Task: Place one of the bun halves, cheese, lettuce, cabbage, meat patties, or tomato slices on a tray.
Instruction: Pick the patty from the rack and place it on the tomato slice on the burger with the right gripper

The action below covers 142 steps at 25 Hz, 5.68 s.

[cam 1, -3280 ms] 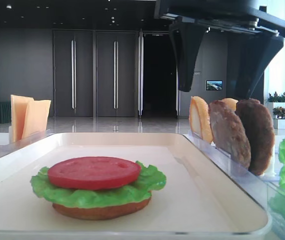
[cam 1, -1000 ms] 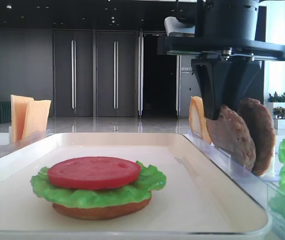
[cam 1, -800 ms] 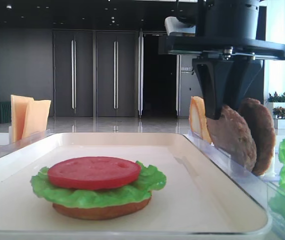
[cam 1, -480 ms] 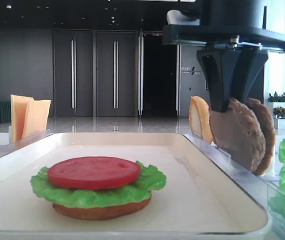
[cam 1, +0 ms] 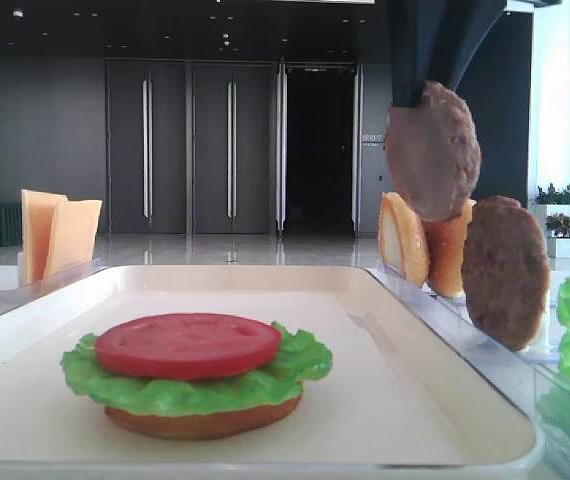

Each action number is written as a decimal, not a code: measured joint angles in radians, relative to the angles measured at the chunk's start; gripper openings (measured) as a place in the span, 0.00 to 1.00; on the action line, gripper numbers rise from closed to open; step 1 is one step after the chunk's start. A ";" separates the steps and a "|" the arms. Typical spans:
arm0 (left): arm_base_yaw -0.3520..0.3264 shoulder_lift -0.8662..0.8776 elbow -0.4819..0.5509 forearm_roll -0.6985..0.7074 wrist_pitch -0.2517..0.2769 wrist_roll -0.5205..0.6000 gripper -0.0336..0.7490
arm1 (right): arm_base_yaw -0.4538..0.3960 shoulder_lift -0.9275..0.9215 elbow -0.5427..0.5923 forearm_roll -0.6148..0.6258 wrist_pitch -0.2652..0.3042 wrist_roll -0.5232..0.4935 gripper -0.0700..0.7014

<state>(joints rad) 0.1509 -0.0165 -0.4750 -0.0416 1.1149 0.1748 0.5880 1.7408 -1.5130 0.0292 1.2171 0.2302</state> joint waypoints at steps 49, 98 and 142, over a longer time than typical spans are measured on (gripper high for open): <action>0.000 0.000 0.000 0.000 -0.001 0.000 0.78 | 0.066 -0.525 0.389 0.061 0.013 0.091 0.25; 0.000 0.000 0.000 0.000 -0.001 0.000 0.78 | -0.200 -0.136 0.619 1.314 -0.215 -1.061 0.25; 0.000 0.000 0.000 0.000 -0.001 0.000 0.78 | -0.159 -0.006 0.619 1.429 -0.283 -1.166 0.25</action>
<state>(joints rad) 0.1509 -0.0165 -0.4750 -0.0416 1.1140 0.1748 0.4289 1.7346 -0.8940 1.4580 0.9343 -0.9357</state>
